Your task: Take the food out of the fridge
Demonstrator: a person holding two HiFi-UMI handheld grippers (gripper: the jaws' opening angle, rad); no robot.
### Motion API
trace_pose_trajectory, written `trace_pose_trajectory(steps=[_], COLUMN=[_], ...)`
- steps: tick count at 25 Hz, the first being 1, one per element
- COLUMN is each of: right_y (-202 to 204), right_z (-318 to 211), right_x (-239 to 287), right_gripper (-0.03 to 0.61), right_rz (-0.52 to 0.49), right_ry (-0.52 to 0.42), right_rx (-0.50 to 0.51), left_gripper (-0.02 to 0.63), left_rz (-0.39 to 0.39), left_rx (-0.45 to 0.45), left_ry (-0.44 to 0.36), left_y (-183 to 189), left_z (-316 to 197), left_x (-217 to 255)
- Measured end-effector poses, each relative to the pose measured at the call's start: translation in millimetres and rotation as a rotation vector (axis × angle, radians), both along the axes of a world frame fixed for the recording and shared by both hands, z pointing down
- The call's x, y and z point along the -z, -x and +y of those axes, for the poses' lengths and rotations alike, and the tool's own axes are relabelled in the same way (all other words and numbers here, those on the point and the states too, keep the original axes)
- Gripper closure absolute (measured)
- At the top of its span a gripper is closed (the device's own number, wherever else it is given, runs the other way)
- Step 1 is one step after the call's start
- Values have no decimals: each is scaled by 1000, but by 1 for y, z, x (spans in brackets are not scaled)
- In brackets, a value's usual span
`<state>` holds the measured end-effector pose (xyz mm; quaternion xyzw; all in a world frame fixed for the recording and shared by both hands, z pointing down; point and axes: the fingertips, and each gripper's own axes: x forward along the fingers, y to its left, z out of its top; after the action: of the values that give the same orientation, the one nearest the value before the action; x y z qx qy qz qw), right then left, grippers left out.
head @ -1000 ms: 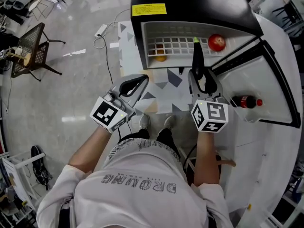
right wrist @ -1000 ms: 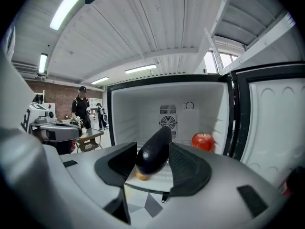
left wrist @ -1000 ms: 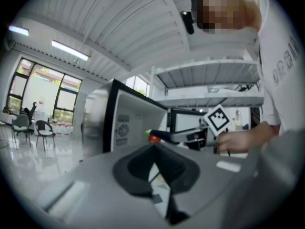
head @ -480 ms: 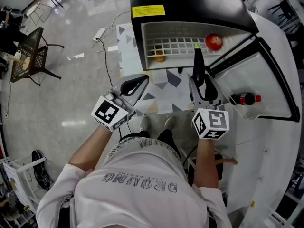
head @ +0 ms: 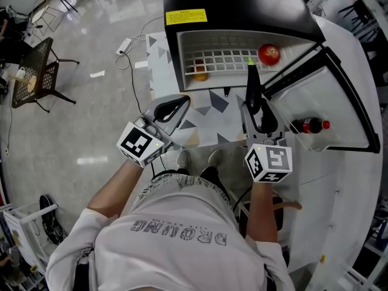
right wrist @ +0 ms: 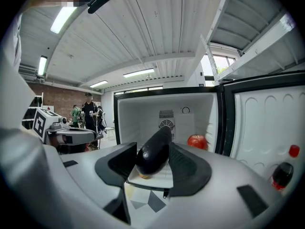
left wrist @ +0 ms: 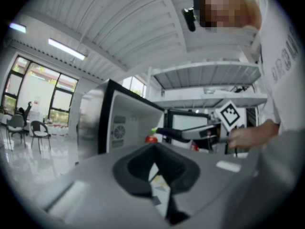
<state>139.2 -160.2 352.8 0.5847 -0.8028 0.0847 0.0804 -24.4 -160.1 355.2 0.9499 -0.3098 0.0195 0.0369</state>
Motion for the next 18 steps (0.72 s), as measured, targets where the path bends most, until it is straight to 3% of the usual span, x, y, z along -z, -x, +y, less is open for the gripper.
trace_pose_trajectory(steps=[18], right_y=[-2], right_z=[2], right_x=[-3], right_gripper=[376], right_rz=[-20], right_ry=[15], right_rx=[7], left_gripper=[606], left_rz=[2], left_rx=[-16], left_ry=[0], left_y=[-12], left_z=[-5], left_x=[-1])
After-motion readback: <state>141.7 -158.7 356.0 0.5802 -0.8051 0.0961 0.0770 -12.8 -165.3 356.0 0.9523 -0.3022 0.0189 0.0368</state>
